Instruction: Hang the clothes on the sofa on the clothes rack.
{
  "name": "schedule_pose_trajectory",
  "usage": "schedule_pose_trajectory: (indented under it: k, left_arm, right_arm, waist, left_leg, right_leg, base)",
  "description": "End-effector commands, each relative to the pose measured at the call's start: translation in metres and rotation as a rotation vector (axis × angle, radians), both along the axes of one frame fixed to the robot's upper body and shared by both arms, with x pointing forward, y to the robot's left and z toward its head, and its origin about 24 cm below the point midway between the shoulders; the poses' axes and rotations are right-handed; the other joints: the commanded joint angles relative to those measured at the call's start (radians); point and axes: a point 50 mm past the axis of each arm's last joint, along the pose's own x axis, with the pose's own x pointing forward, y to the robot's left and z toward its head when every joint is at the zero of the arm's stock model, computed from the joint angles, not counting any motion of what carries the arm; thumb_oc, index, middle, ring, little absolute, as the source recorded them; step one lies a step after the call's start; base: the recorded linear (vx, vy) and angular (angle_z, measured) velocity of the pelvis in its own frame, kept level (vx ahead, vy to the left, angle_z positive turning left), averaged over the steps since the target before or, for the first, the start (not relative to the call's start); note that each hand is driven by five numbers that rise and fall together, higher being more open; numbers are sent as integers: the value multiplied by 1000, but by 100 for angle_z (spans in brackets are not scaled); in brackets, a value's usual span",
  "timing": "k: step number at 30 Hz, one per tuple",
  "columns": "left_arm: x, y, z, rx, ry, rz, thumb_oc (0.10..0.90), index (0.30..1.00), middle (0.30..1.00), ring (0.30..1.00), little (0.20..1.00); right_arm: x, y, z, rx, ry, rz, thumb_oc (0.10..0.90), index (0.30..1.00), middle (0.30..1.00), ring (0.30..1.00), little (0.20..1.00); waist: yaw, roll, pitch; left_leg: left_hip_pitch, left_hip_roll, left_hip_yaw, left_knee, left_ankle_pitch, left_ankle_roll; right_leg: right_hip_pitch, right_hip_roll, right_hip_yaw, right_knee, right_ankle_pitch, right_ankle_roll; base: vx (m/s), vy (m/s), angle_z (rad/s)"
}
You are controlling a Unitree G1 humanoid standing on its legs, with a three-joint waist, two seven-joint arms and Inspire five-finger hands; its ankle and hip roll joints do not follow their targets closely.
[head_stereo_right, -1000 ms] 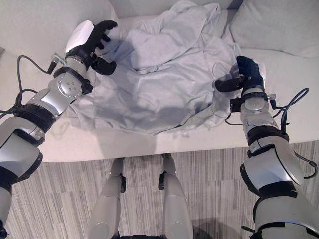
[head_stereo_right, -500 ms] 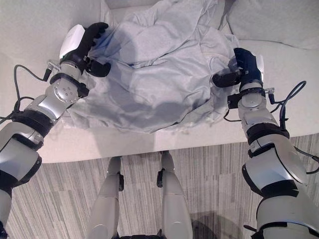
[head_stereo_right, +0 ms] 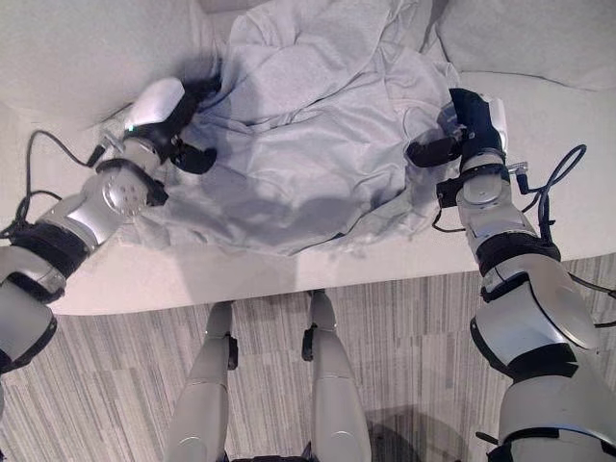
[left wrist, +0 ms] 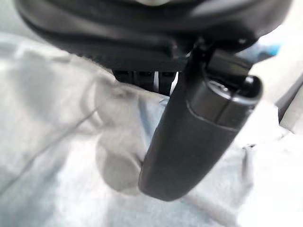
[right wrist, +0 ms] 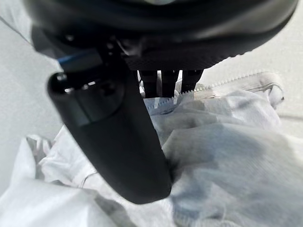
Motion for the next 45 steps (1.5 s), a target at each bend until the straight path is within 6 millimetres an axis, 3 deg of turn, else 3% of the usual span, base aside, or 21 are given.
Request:
schedule_pose_trajectory:
  k: [1,6,12,17,18,21,23,26,30,31,34,36,37,38,40,44,45]
  left_arm:
    - [8,23,-21,98,154,136,400,300,300,300,300]
    - [11,32,4,88,107,188,400,300,300,300,300]
    - [8,43,15,66,61,210,400,300,300,300,300]
    - [-4,49,29,-7,-55,165,400,300,300,300,300]
    - [-13,50,32,-75,-120,130,400,300,300,300,300]
    - [-23,49,34,-129,-179,82,400,300,300,300,300]
    - [-43,59,31,-263,-268,51,400,300,300,300,300]
    - [-63,66,18,-347,-300,24,400,300,300,300,300]
    - [-92,87,8,-395,-355,61,400,300,300,300,300]
    - [-93,87,7,-395,-352,64,400,300,300,300,300]
    - [-116,114,18,-339,-443,146,400,300,300,300,300]
    - [-117,115,17,-339,-442,149,400,300,300,300,300]
    - [-128,135,21,-332,-478,222,400,300,300,300,300]
    - [-131,140,22,-333,-488,243,400,300,300,300,300]
    - [-135,149,24,-335,-501,276,400,300,300,300,300]
    - [-147,169,45,-319,-597,348,400,300,300,300,300]
    - [-147,170,45,-320,-599,349,400,300,300,300,300]
  right_arm:
    - [19,82,91,-51,-160,255,400,300,300,300,300]
    - [19,98,100,-36,-209,309,400,300,300,300,300]
    - [11,109,111,-10,-303,401,400,300,300,300,300]
    - [-12,107,119,-20,-465,473,400,300,300,300,300]
    - [-28,101,118,-13,-558,490,400,300,300,300,300]
    - [-44,89,112,0,-643,476,400,300,300,300,300]
    - [-67,65,100,-24,-725,409,400,300,300,300,300]
    - [-83,46,72,-29,-704,354,400,300,300,300,300]
    - [-103,26,50,-81,-668,299,400,300,300,300,300]
    - [-103,27,50,-81,-665,300,400,300,300,300,300]
    - [-113,21,55,-86,-695,310,400,300,300,300,300]
    - [-113,22,55,-86,-694,313,400,300,300,300,300]
    - [-111,23,61,-91,-689,339,400,300,300,300,300]
    - [-111,22,63,-94,-690,344,400,300,300,300,300]
    - [-109,24,67,-102,-690,359,400,300,300,300,300]
    - [-110,36,90,-146,-742,412,400,300,300,300,300]
    - [-109,36,91,-147,-743,413,400,300,300,300,300]
  waist:
    - [23,-32,32]
    - [3,-48,32]
    - [-9,-58,32]
    - [-9,-50,32]
    - [-3,-41,32]
    - [3,-31,32]
    - [16,-15,-7]
    - [28,0,-76]
    - [50,9,-193]
    - [47,10,-196]
    - [82,9,-293]
    - [79,10,-294]
    - [105,13,-354]
    - [116,12,-371]
    - [124,15,-383]
    - [178,19,-418]
    - [173,18,-417]
  left_leg:
    - [63,-10,-23,-5,-76,25]
    - [52,-11,-23,-5,-74,23]
    - [69,-11,-18,-5,-78,25]
    - [129,-7,-8,-5,-95,25]
    - [178,-2,-3,-5,-112,26]
    - [235,3,-1,-5,-122,25]
    - [335,20,12,-5,-155,16]
    - [424,30,12,-5,-179,13]
    - [524,40,3,-5,-185,3]
    - [528,41,2,-5,-192,3]
    - [610,68,-1,-5,-188,-7]
    - [613,69,-2,-5,-195,-7]
    - [655,89,-10,-5,-183,-18]
    - [664,93,-12,-5,-176,-21]
    - [674,100,-24,-5,-164,-28]
    - [660,101,-78,-5,-124,-51]
    - [655,98,-82,-5,-118,-51]
  right_leg:
    - [11,-50,39,-16,-20,60]
    - [3,-49,44,-18,-13,63]
    - [18,-49,48,-18,-16,64]
    - [72,-51,50,-15,-32,65]
    - [118,-50,47,-8,-50,65]
    - [170,-53,40,12,-73,62]
    - [266,-53,24,33,-115,60]
    - [371,-53,6,35,-153,53]
    - [500,-45,-27,24,-182,40]
    - [507,-44,-28,20,-187,41]
    - [608,-31,-55,16,-218,30]
    - [614,-30,-56,12,-223,31]
    - [673,-20,-74,10,-248,22]
    - [691,-15,-81,7,-256,20]
    - [715,-9,-94,0,-266,16]
    - [772,-2,-163,-14,-294,1]
    - [770,-4,-166,-15,-289,2]
  base:
    - [0,0,0]
    - [-5,5,-3]
    - [0,0,-1]
    - [1,-8,-5]
    - [-4,-23,-4]
    - [15,-17,2]
    - [106,-97,8]
    - [156,-90,13]
    - [139,-109,30]
    - [65,-104,19]
    - [127,-155,15]
    - [97,-79,11]
    - [137,-141,30]
    - [160,-178,32]
    - [23,-78,22]
    - [27,-76,45]
    - [-52,-9,66]
